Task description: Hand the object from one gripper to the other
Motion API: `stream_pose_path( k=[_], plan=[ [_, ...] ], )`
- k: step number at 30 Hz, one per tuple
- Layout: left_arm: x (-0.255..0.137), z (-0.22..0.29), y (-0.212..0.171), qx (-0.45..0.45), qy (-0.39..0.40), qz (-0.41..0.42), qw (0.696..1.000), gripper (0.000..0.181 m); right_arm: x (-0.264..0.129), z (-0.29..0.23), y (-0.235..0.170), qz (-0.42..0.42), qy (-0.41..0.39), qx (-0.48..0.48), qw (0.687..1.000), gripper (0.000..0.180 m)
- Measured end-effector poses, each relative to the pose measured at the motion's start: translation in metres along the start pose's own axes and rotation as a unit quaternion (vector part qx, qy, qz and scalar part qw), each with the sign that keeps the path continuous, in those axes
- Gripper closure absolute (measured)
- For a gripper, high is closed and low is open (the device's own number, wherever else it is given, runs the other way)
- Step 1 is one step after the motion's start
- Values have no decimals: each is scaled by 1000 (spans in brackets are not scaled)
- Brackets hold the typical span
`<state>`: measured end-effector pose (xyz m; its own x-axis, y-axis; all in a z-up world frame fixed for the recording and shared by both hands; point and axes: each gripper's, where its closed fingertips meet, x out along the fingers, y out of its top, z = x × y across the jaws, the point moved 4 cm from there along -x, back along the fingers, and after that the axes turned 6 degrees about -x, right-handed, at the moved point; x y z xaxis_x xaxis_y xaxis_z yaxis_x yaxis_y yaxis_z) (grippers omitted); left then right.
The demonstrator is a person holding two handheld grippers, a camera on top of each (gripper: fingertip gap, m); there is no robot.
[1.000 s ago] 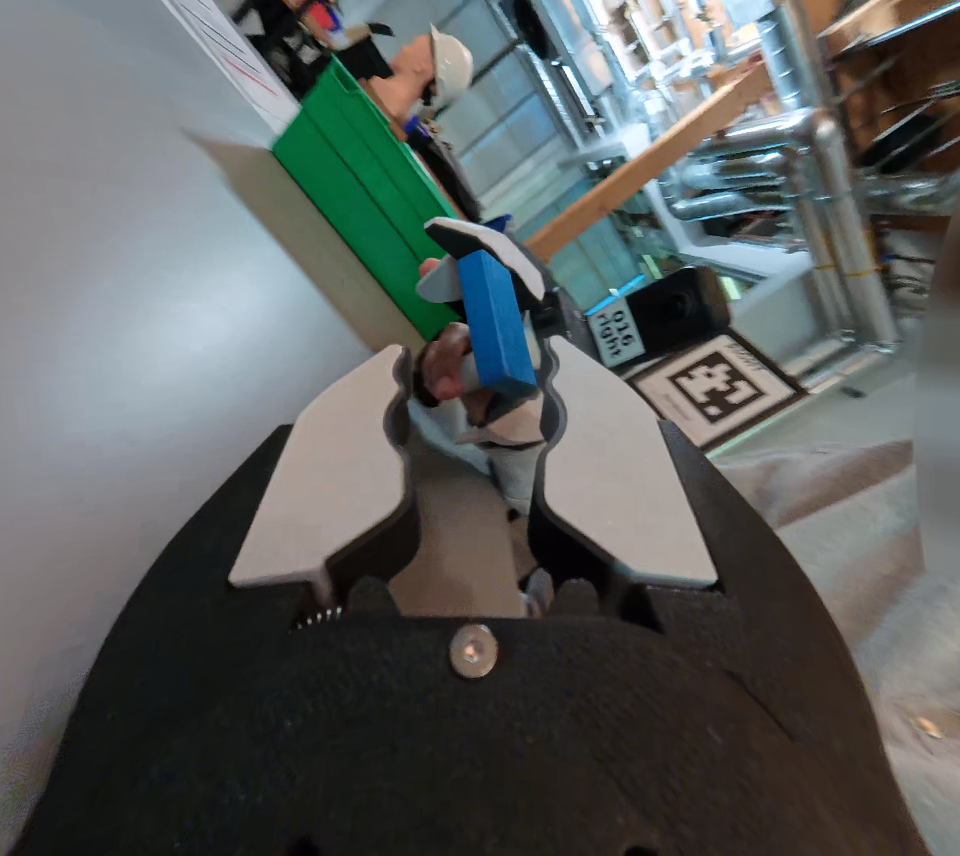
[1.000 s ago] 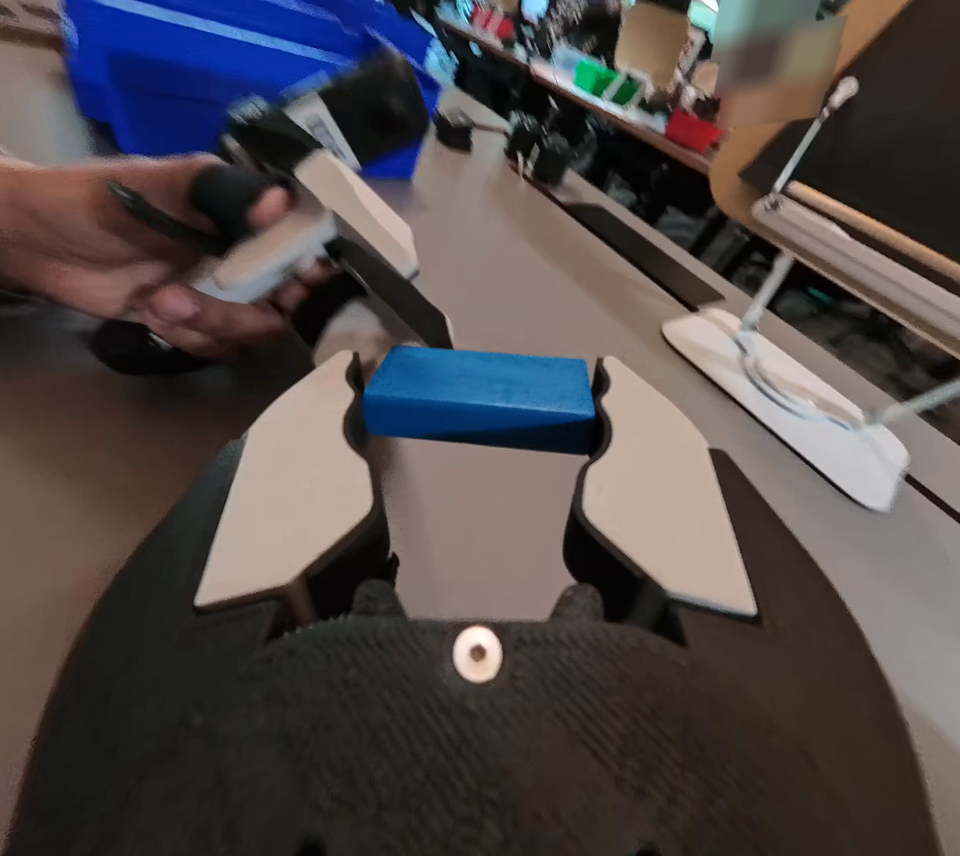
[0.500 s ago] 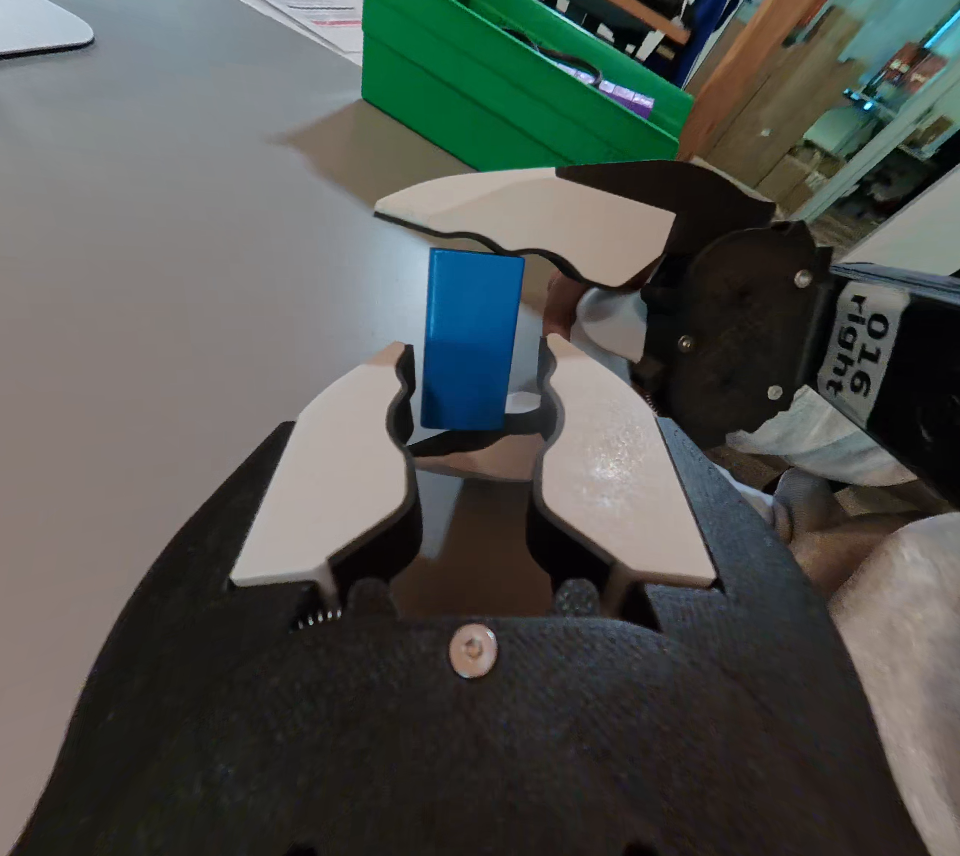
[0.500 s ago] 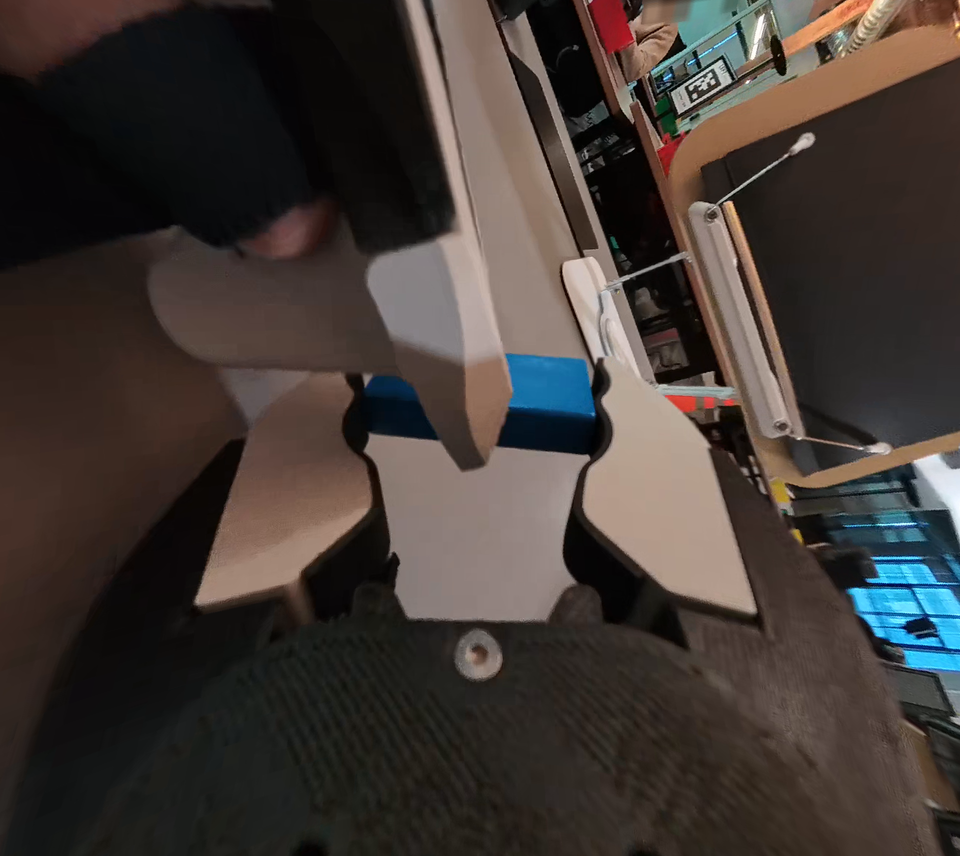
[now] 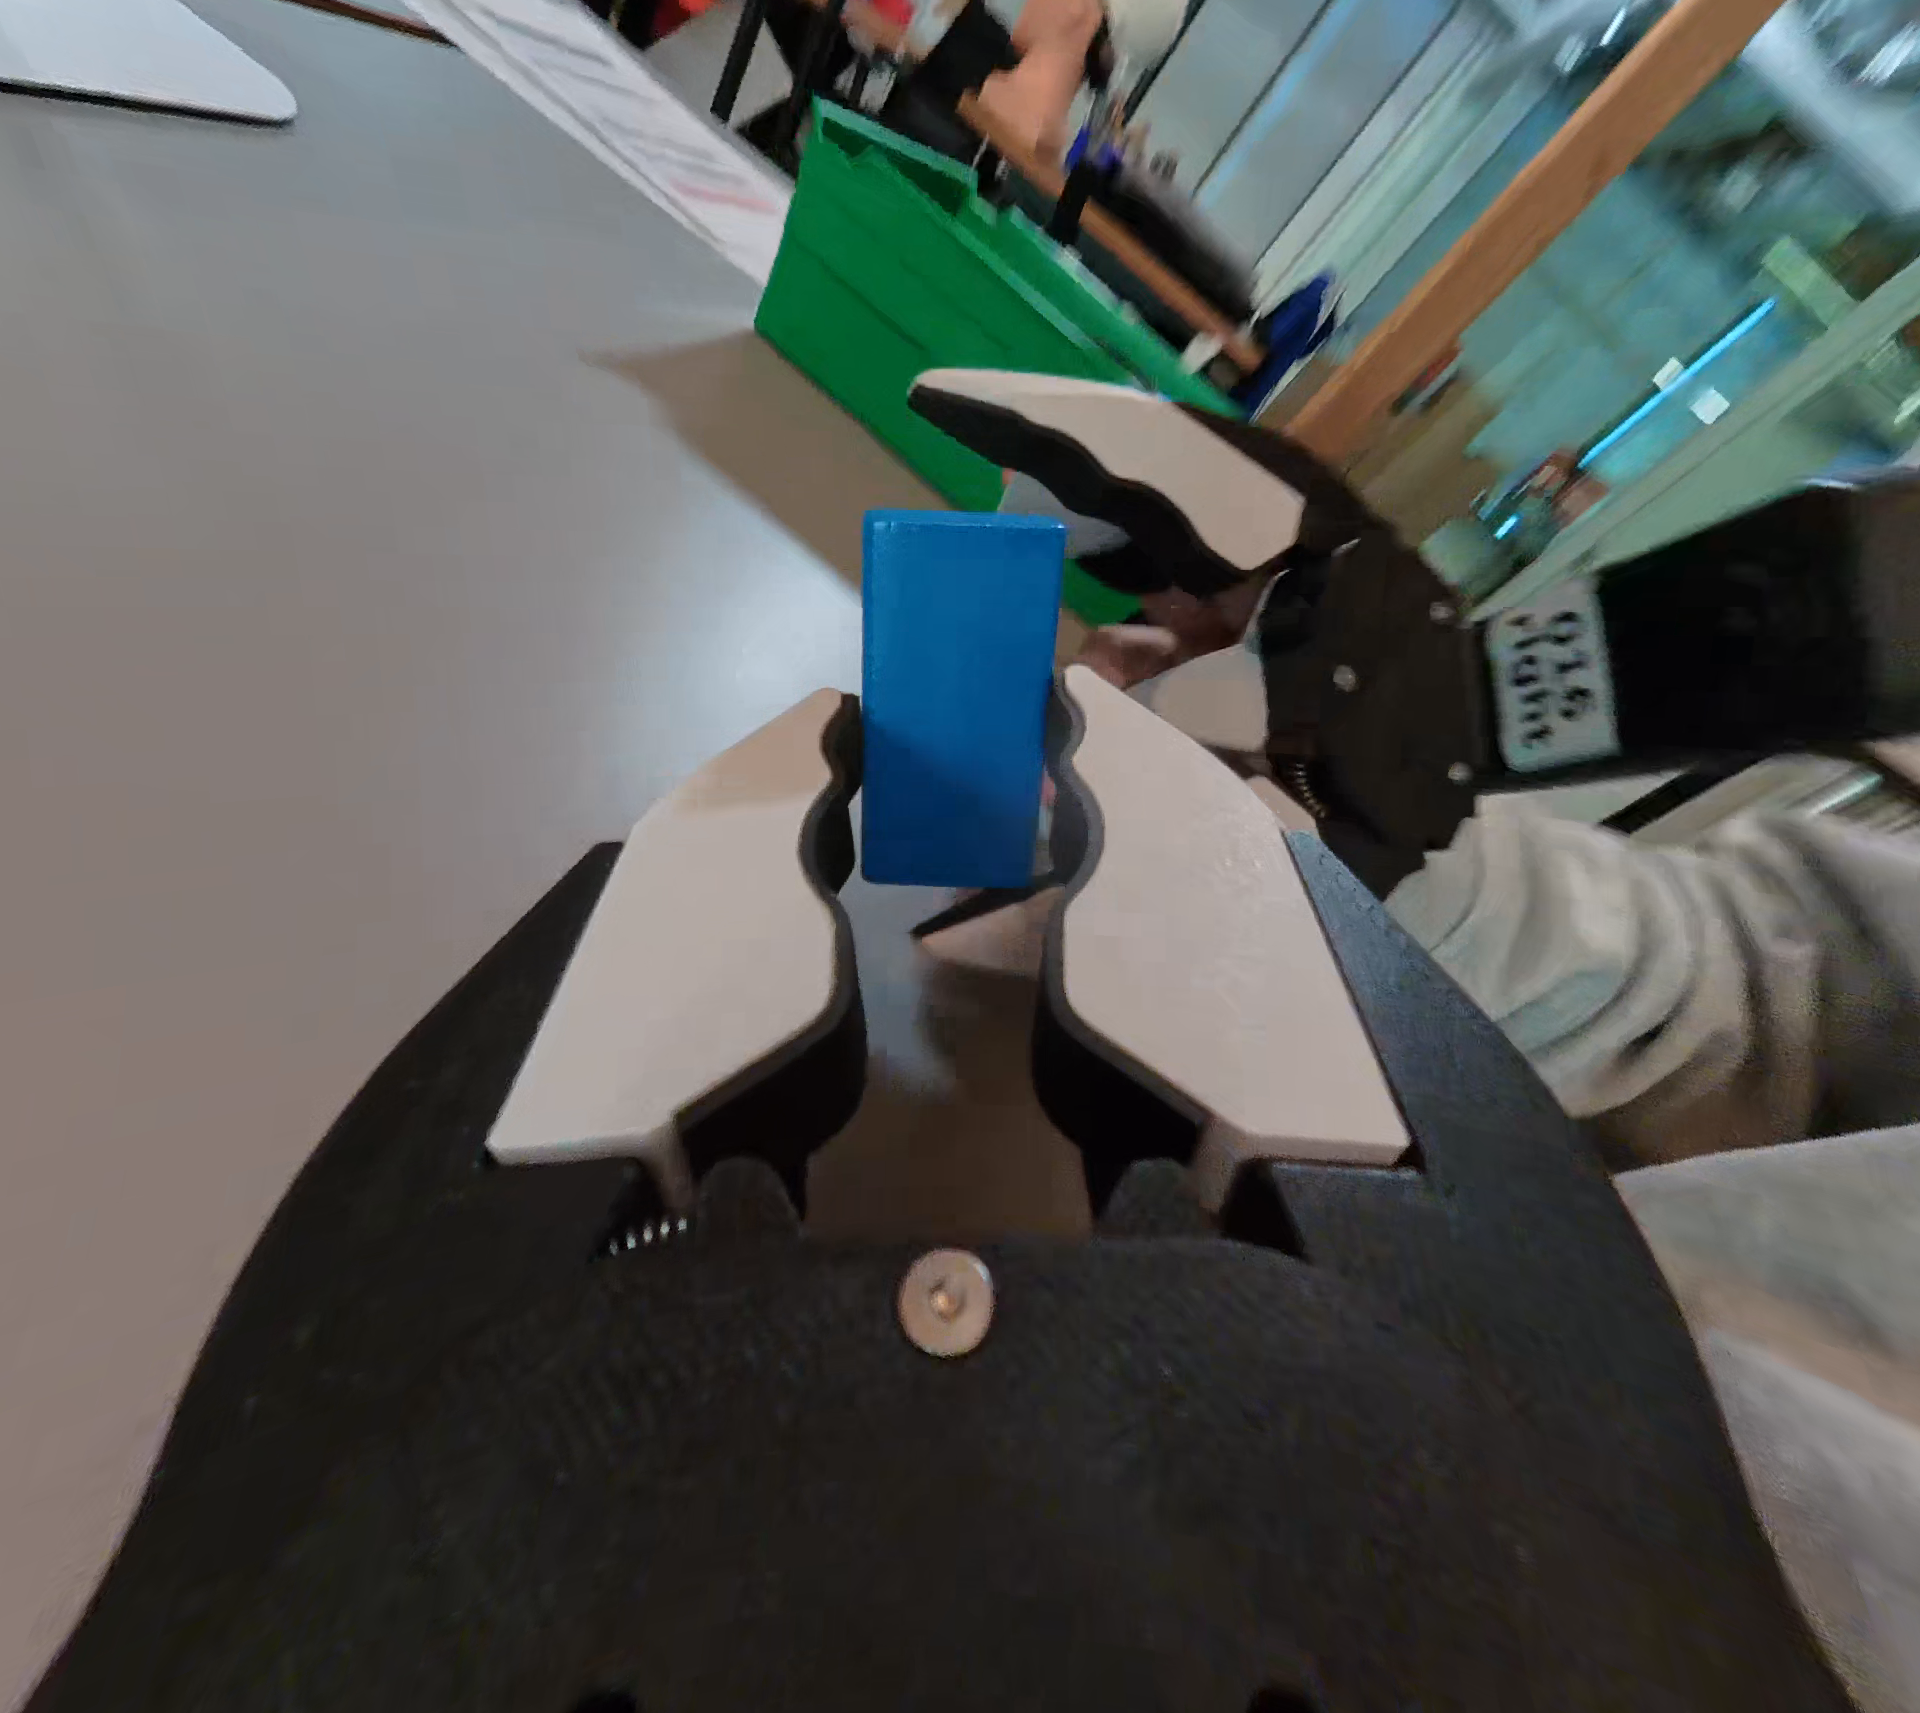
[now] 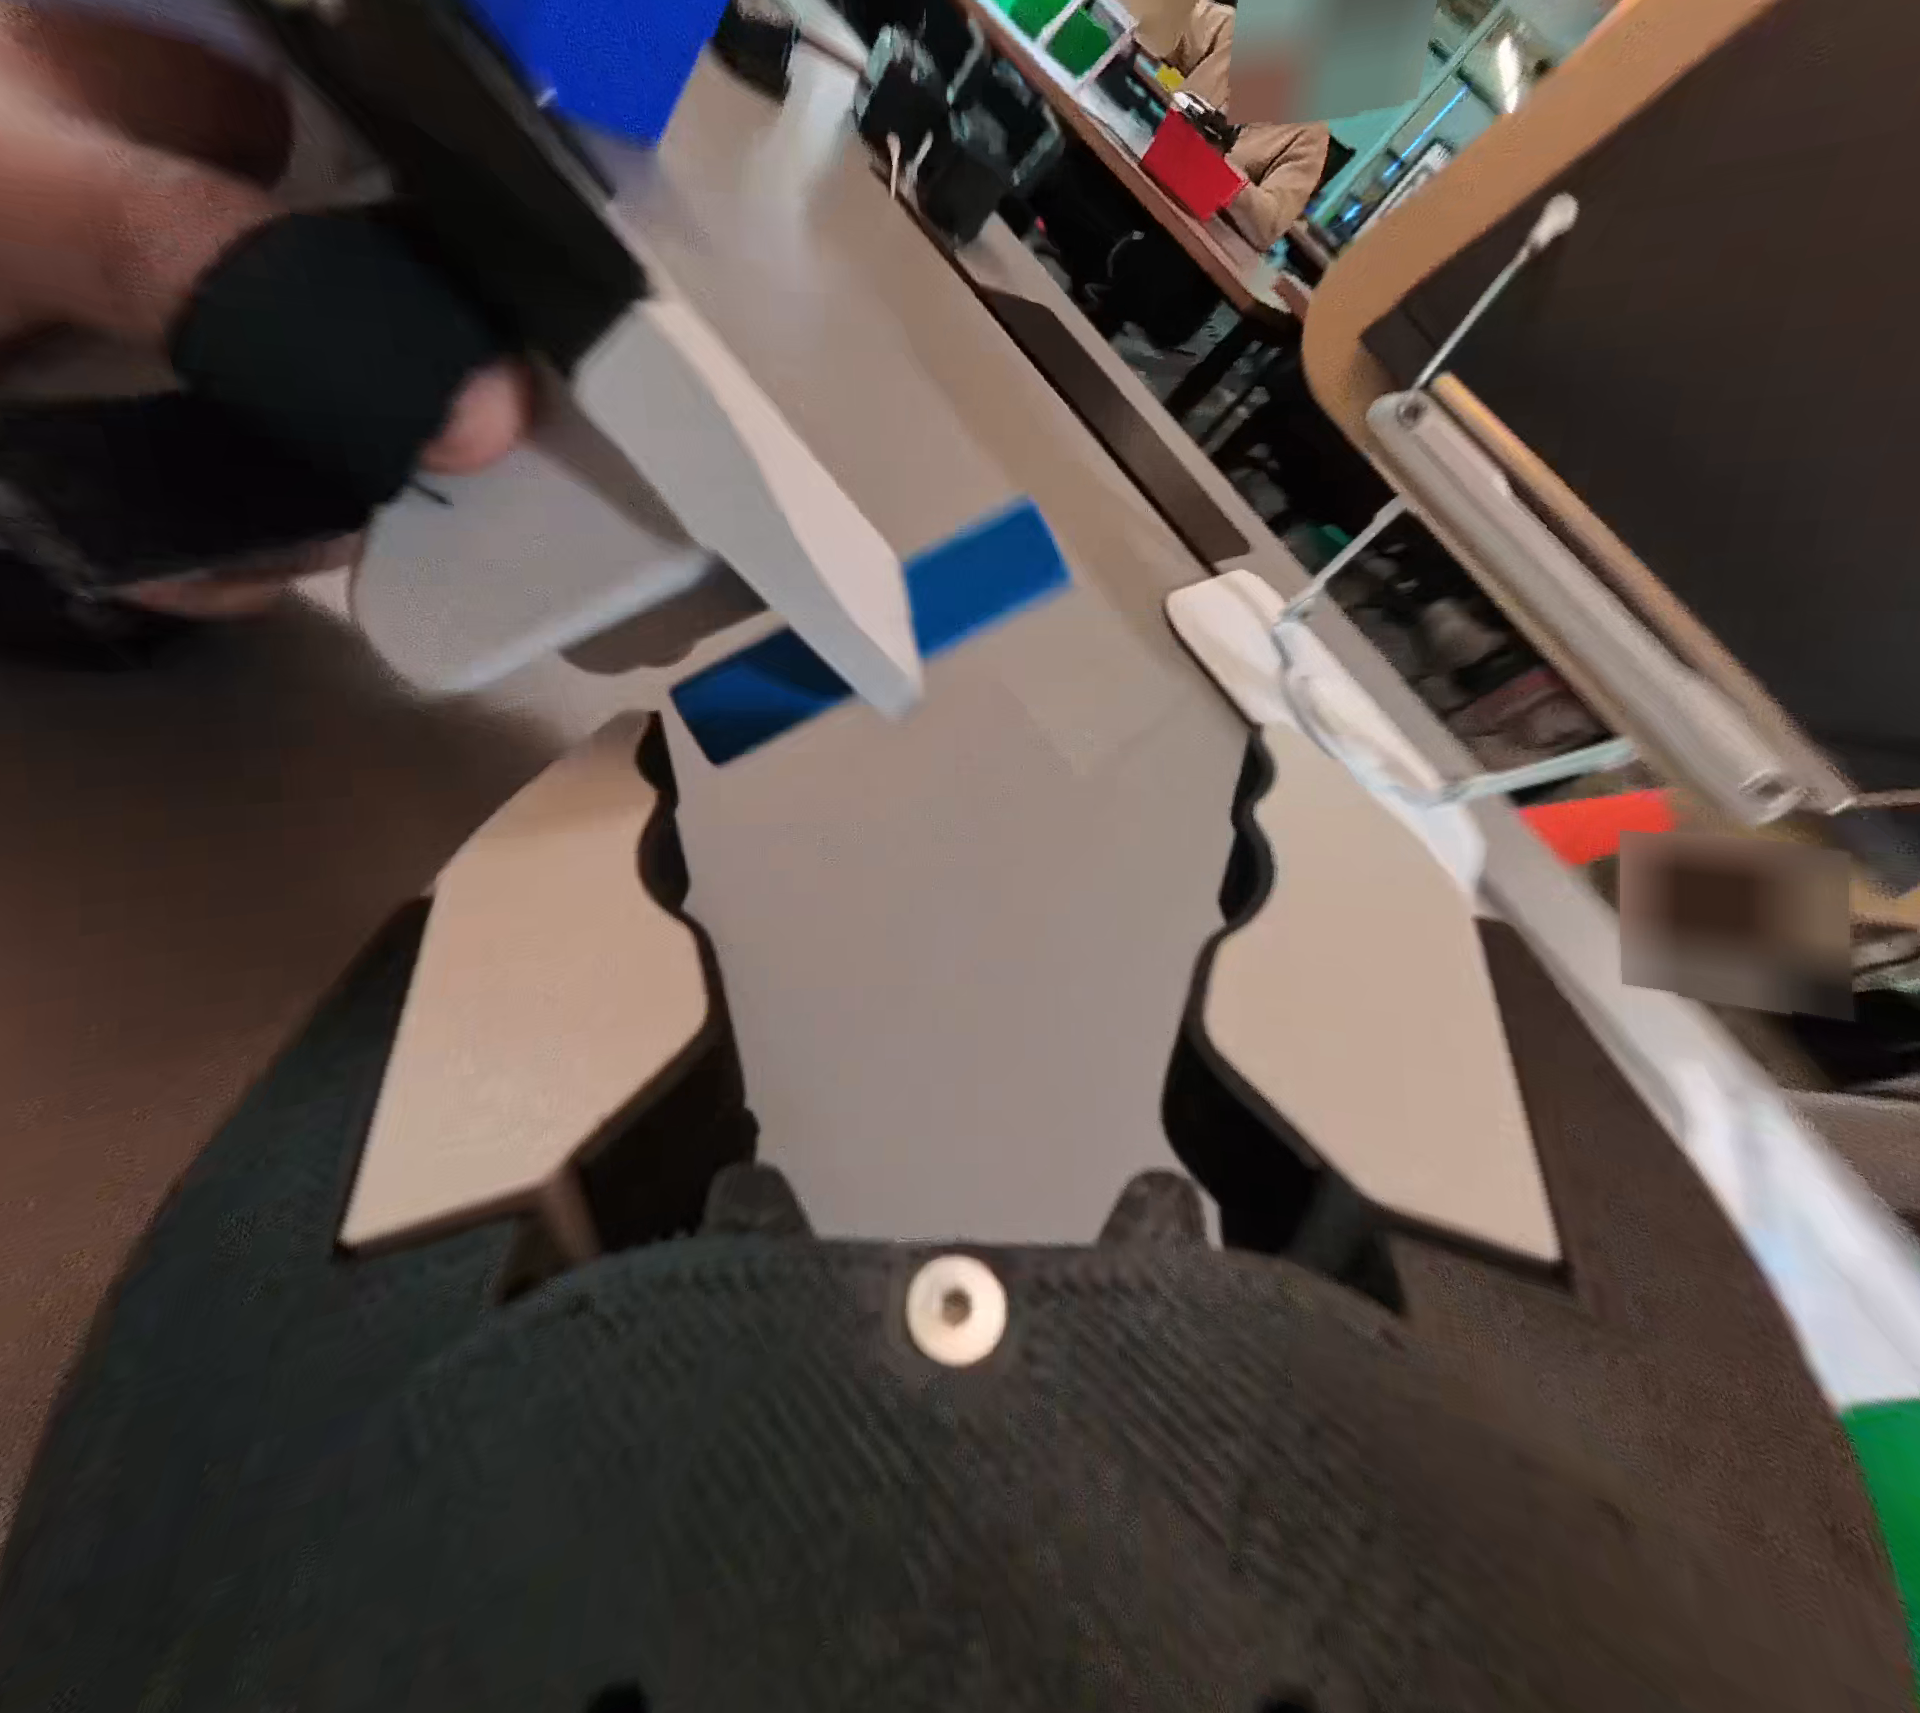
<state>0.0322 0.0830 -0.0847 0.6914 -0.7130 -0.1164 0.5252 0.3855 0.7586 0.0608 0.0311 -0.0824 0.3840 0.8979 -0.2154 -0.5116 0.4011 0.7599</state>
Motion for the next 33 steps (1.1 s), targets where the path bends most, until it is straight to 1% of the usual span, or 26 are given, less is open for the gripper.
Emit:
stream_pose_path(
  k=[2,3,5,6,7,9,10,11,12,13,18,23,25,26,27,33],
  plan=[
    [-9,-1,10,-34,-33,42,998,145,-5,15,0,41,14,100,994,73],
    [-12,0,14,-45,-51,57,996,145,-8,21,0,69,30,153,985,74],
    [-17,3,19,-55,-83,68,993,145,-14,33,2,128,70,264,954,76],
    [-18,5,20,-53,-96,67,992,145,-17,36,4,161,105,320,928,82],
    [-18,8,20,-50,-108,63,991,145,-21,38,6,192,141,376,895,88],
    [-16,14,18,-38,-128,53,990,145,-26,42,10,235,215,478,818,102],
    [-15,17,17,-32,-135,47,989,144,-28,42,12,247,249,514,783,105],
    [-13,20,15,-26,-143,40,989,145,-30,42,14,254,274,537,756,111],
    [-12,24,13,-19,-151,33,988,145,-31,41,15,256,291,548,742,118],
    [-10,27,11,-13,-158,28,987,145,-30,38,15,254,298,548,739,120],
    [-3,35,2,1,-178,-3,984,145,-32,25,26,244,319,498,768,124],
    [2,41,-5,9,-188,-25,982,145,-30,17,29,235,332,486,773,130],
    [3,42,-8,15,-188,-32,981,145,-31,15,30,232,334,476,780,136],
    [4,43,-8,16,-187,-33,982,145,-31,14,30,232,334,469,784,143],
    [4,42,-9,17,-187,-32,982,145,-32,14,31,234,332,464,787,147],
    [4,40,-7,8,-183,-23,983,144,-30,15,30,229,317,455,800,146]
  ],
)
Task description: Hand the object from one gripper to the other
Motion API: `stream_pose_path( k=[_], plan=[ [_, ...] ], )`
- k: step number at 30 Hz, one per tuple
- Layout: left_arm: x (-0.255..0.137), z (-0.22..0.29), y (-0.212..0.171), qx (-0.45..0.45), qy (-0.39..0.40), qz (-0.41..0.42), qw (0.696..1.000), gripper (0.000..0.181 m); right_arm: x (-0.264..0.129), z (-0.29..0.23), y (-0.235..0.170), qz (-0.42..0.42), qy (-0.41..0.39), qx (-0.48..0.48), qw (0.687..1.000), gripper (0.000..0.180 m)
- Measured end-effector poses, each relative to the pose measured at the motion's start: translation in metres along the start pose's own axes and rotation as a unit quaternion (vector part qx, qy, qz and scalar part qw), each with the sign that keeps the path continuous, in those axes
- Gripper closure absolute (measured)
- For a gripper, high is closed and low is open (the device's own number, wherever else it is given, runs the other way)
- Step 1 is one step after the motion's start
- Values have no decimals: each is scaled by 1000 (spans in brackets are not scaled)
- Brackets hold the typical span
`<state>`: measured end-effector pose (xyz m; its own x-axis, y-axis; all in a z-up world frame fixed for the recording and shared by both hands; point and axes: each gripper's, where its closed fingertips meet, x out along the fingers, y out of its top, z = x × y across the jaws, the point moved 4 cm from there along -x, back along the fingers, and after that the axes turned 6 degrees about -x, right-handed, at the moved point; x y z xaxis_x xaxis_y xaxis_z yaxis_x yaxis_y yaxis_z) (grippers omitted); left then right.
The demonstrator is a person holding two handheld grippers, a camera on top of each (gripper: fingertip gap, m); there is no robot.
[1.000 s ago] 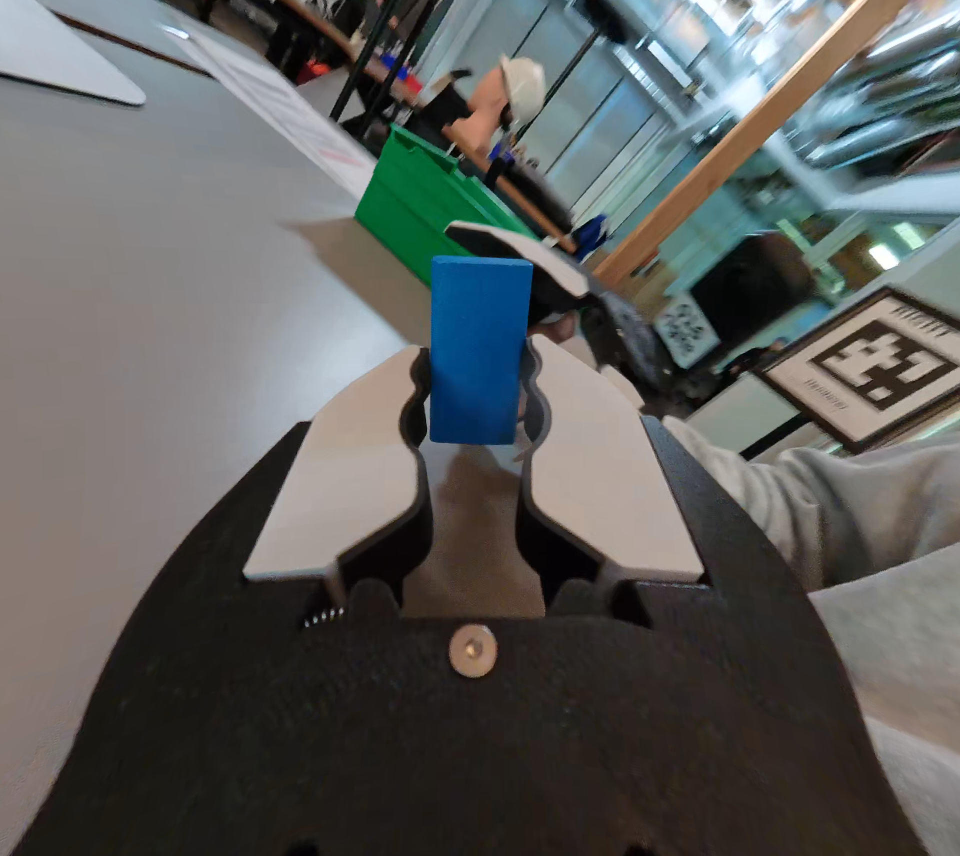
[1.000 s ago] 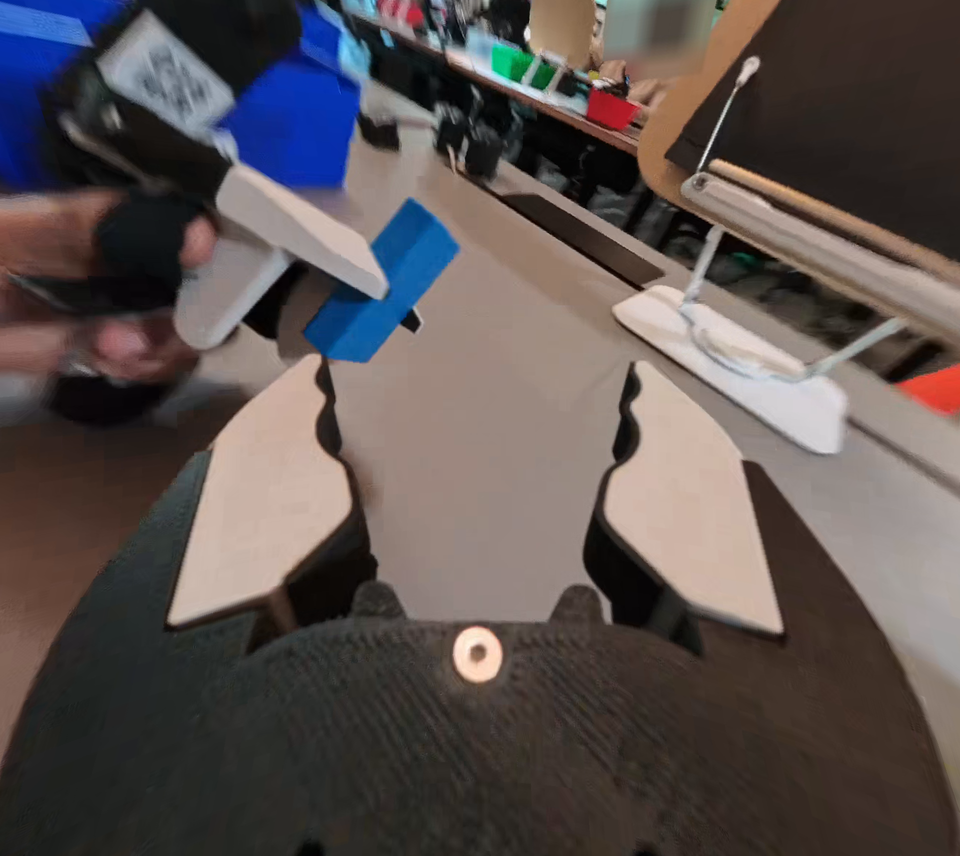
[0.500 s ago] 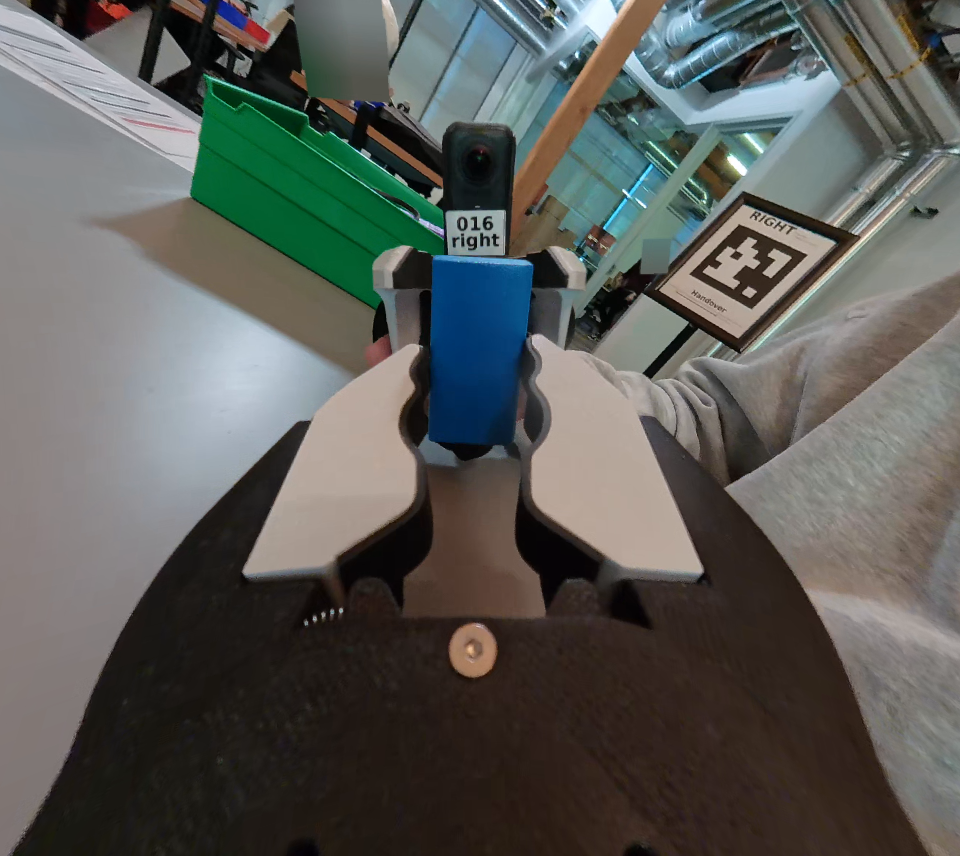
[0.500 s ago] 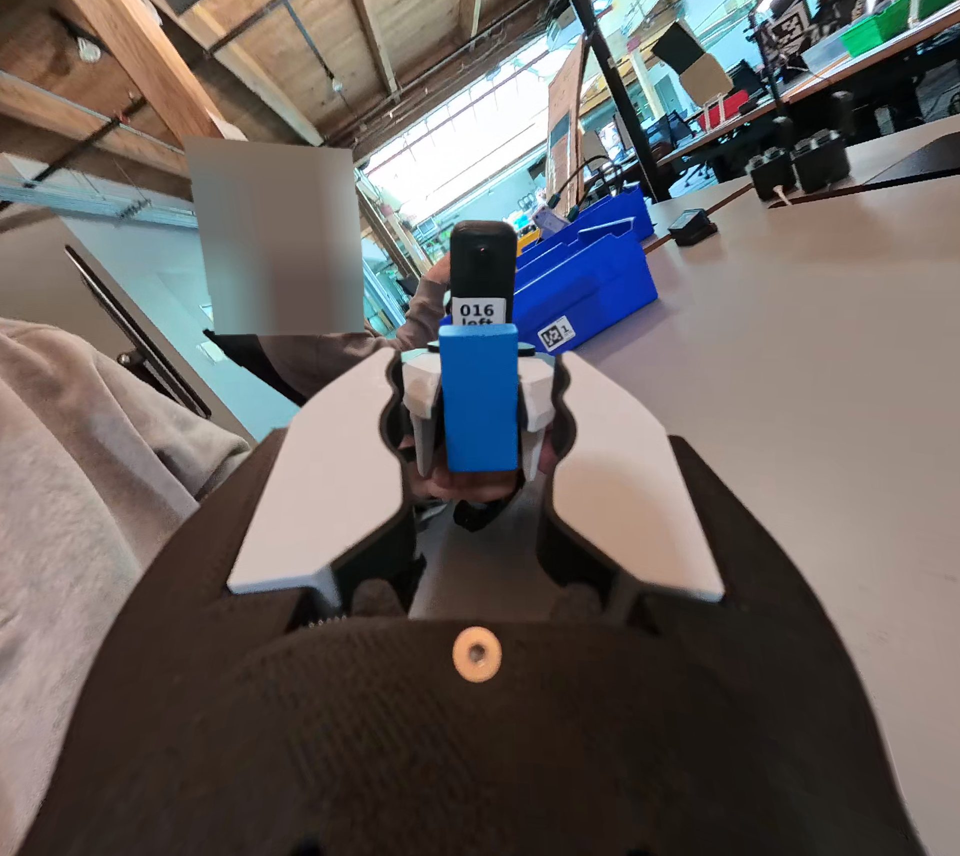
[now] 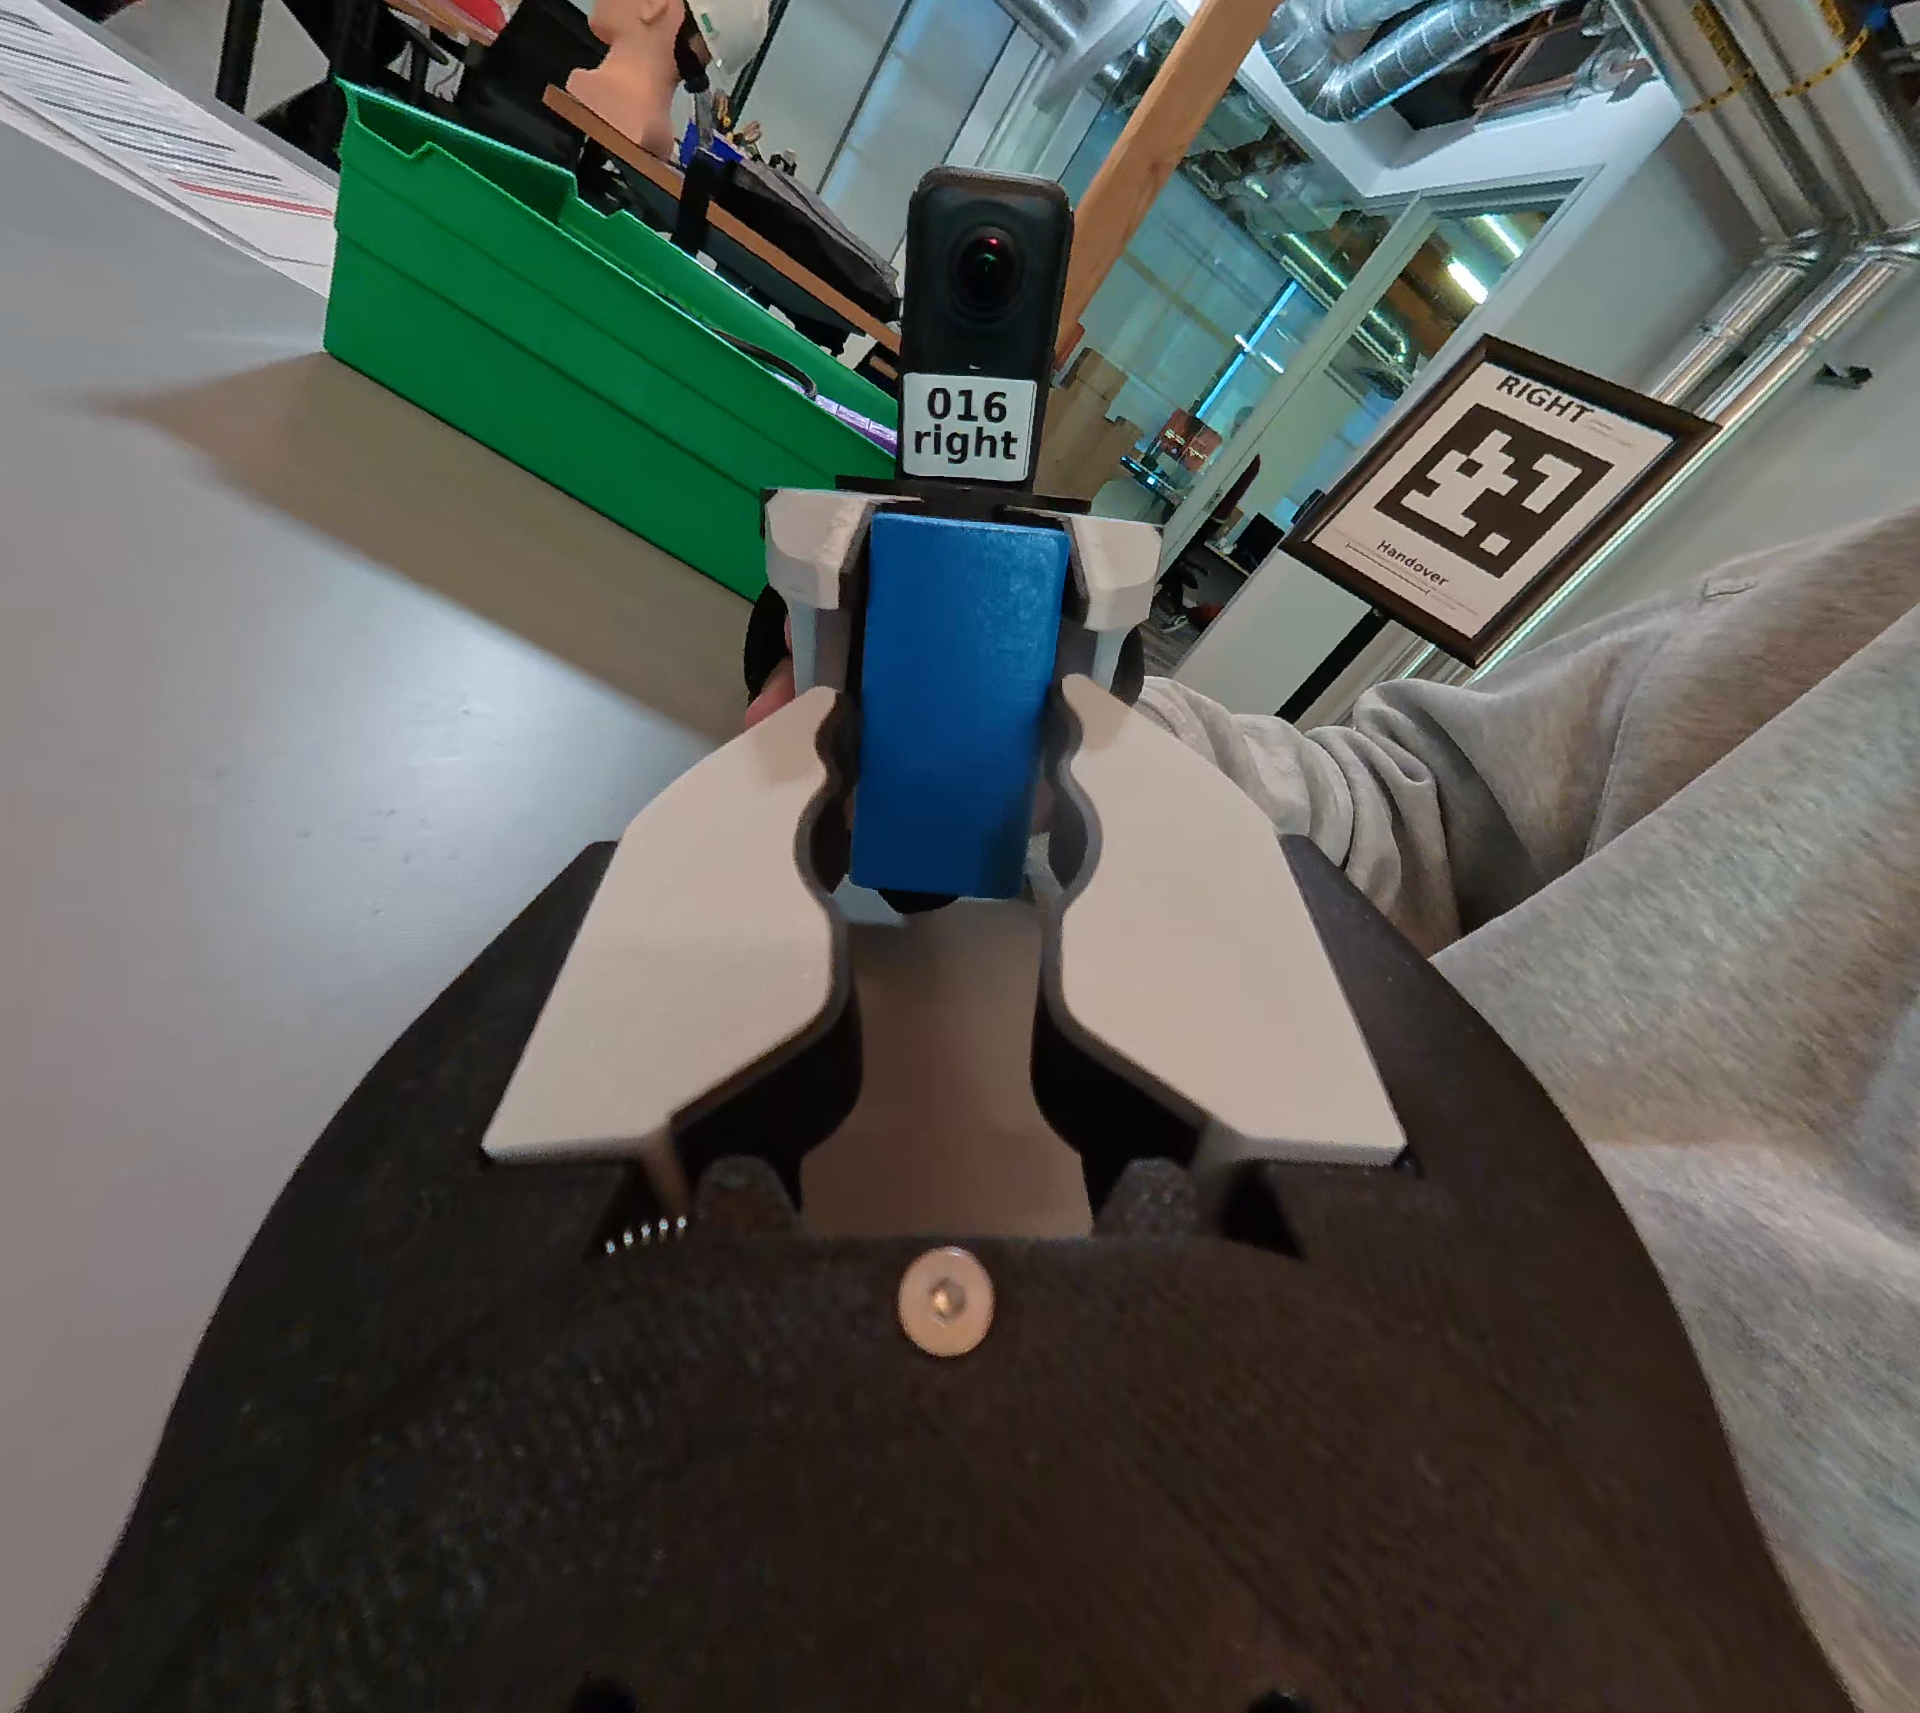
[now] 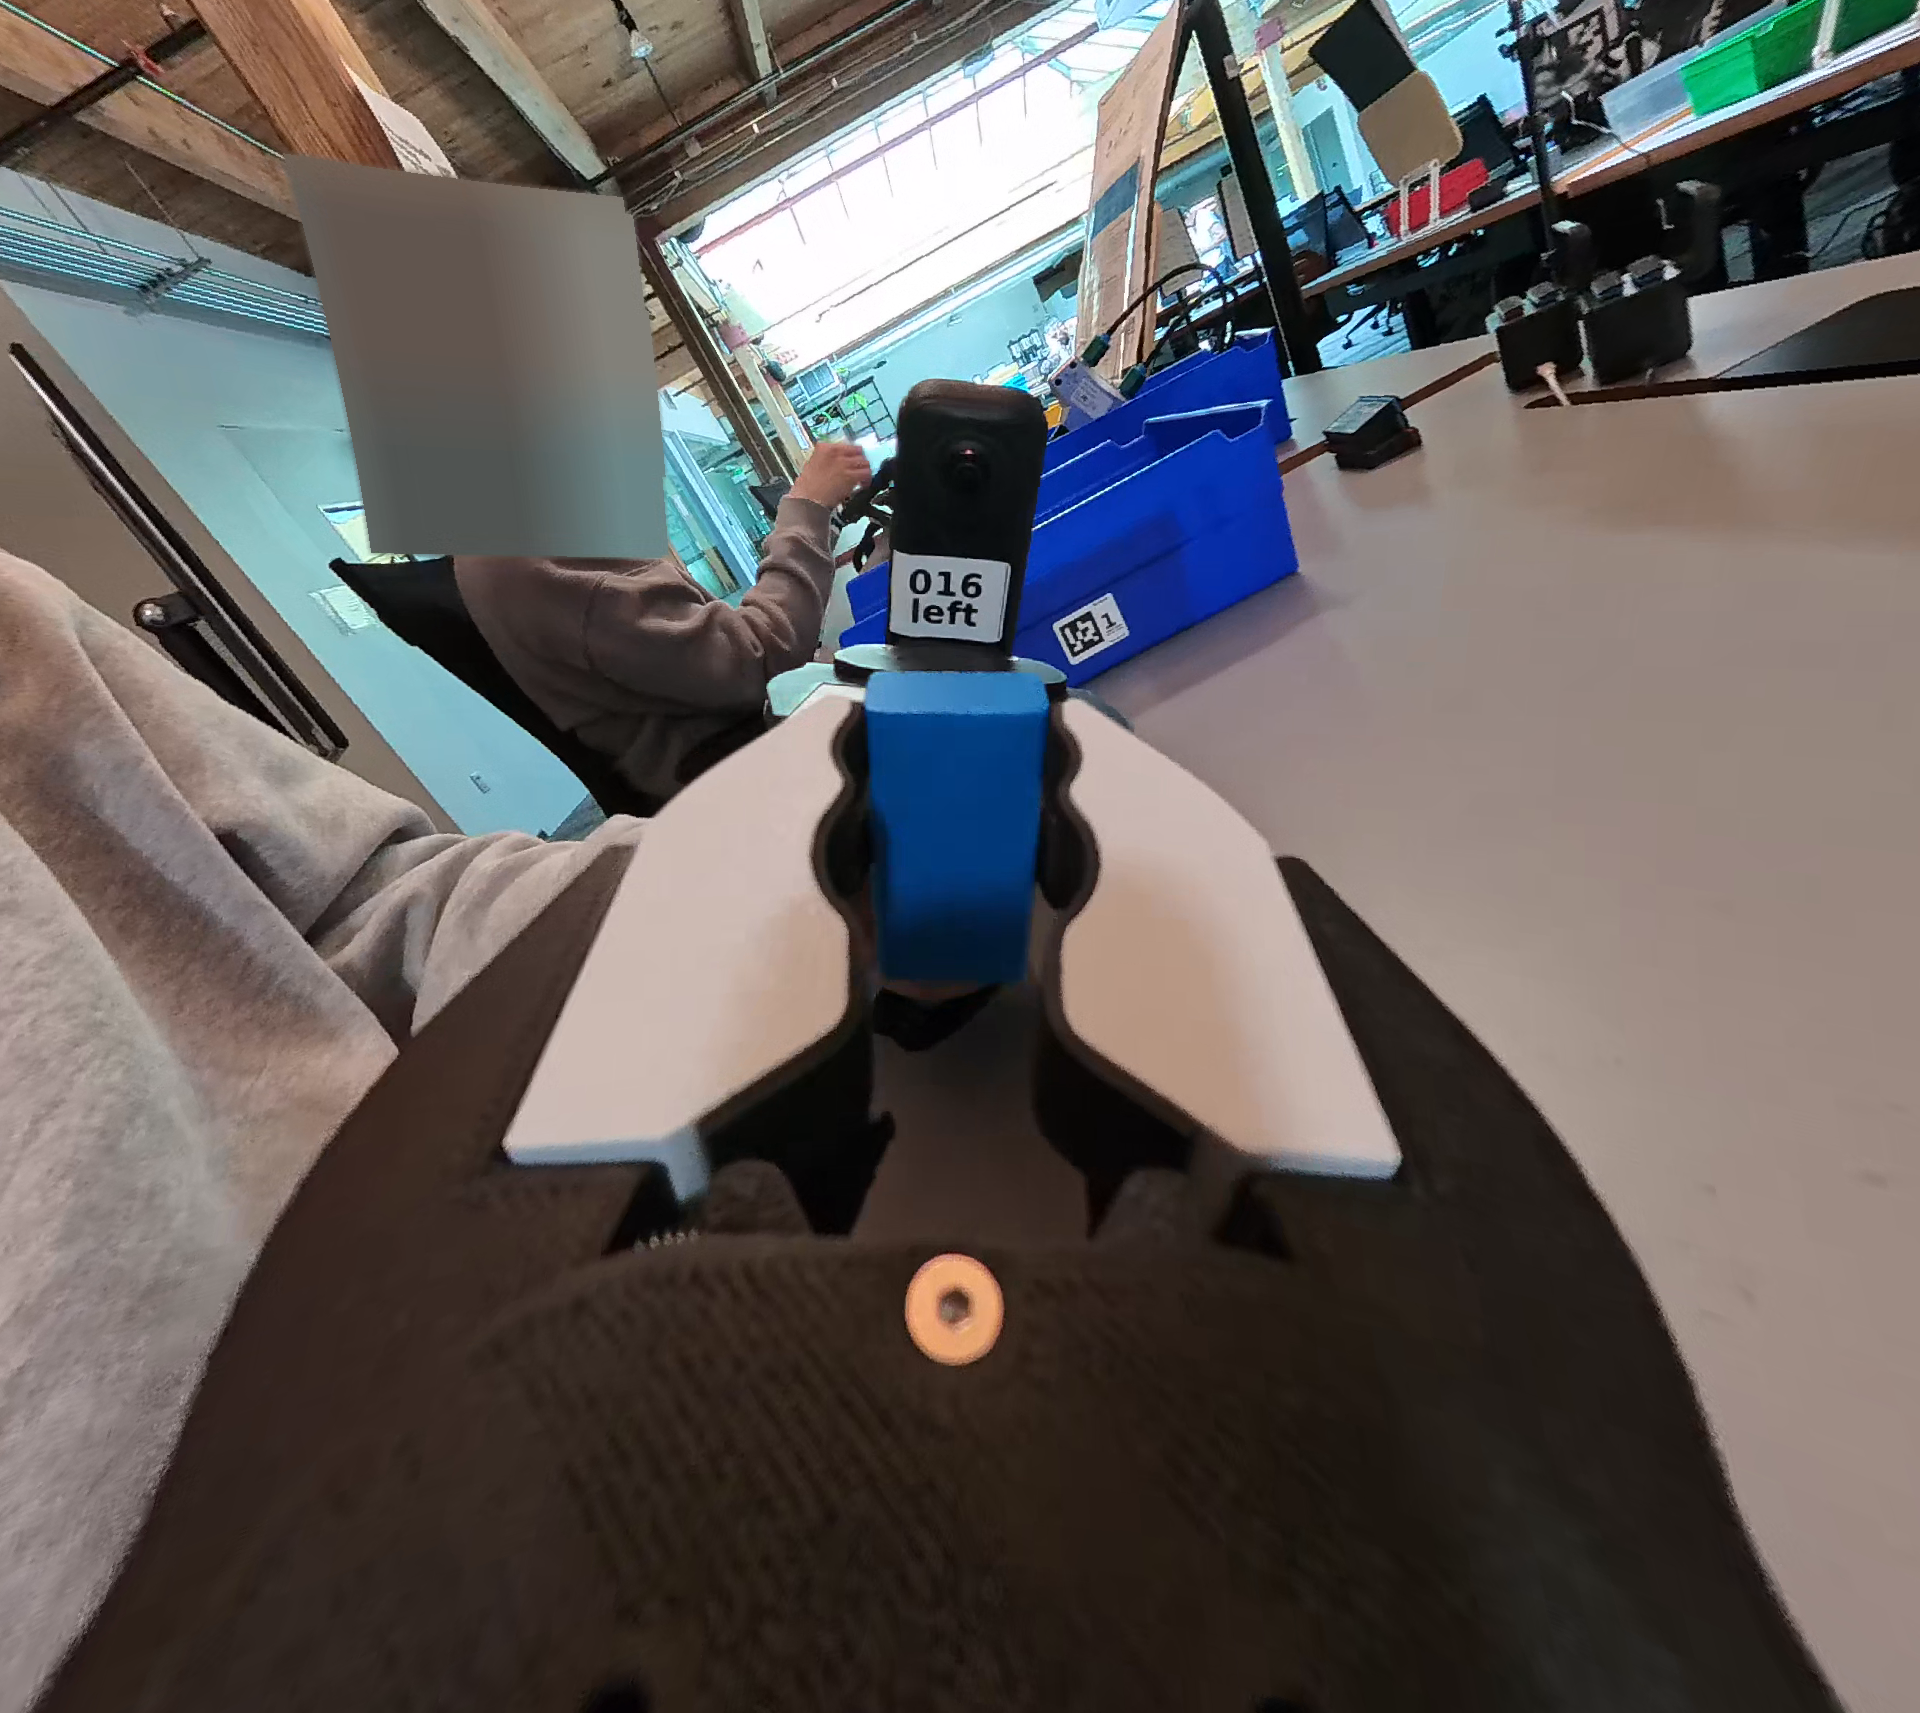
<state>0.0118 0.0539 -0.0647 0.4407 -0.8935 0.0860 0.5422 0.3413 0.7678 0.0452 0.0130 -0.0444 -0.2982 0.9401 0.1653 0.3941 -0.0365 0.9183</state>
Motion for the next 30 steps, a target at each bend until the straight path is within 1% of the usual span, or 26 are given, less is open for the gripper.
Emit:
stream_pose_path(
  k=[2,4,7,10,14,16,17,19,20,25,26,27,29,30],
  plan=[
    [-1,-2,1,3,11,6,1000,141,-1,2,1,1,-7,-2,1000,146],
    [-3,-7,4,13,41,17,999,131,-4,6,2,8,-19,8,1000,146],
    [-8,-11,9,11,53,39,998,125,-13,14,9,39,-32,36,998,146],
    [-10,-12,10,-13,36,46,998,127,-22,21,15,66,-40,52,996,146],
    [-3,-12,1,-25,26,8,999,127,-24,21,17,64,-36,51,996,147],
    [3,-11,-6,-13,35,-17,999,129,-22,19,16,62,-32,53,996,146],
    [5,-10,-7,5,47,-23,999,134,-20,18,14,61,-29,55,996,146],
    [8,-7,-8,37,68,-28,997,138,-17,16,11,55,-25,57,997,146],
    [9,-7,-9,42,74,-32,996,145,-15,15,10,50,-23,55,997,146],
    [13,-10,-15,14,72,-44,996,146,-11,13,7,27,-30,24,999,146],
    [13,-10,-14,8,71,-41,997,146,-11,13,7,30,-34,17,999,144],
    [13,-11,-13,0,72,-37,997,146,-11,14,8,37,-40,8,998,137],
    [9,-13,-10,-17,68,-25,997,146,-13,17,13,59,-59,-13,996,115],
    [7,-14,-8,-28,64,-15,997,146,-15,18,16,70,-70,-25,995,107]
  ],
)
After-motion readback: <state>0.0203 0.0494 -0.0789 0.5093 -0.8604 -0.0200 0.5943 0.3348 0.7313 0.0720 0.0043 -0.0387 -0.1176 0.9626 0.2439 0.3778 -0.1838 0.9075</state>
